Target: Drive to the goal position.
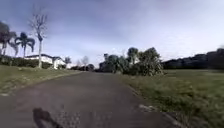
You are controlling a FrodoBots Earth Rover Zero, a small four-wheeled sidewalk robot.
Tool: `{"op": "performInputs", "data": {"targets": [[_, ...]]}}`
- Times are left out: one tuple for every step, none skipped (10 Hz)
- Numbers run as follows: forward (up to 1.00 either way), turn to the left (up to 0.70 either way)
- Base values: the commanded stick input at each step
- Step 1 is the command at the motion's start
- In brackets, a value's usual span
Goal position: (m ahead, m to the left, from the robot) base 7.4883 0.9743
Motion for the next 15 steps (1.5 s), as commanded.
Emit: {"op": "performInputs", "data": {"targets": [[1.0,0.11],[1.0,0.0],[1.0,0.0],[1.0,0.0],[1.0,0.0],[1.0,0.0],[1.0,0.0],[1.0,0.0],[1.0,0.0],[1.0,0.0],[1.0,0.06],[1.0,0.25],[1.0,0.27],[1.0,0.27],[1.0,0.27]]}}
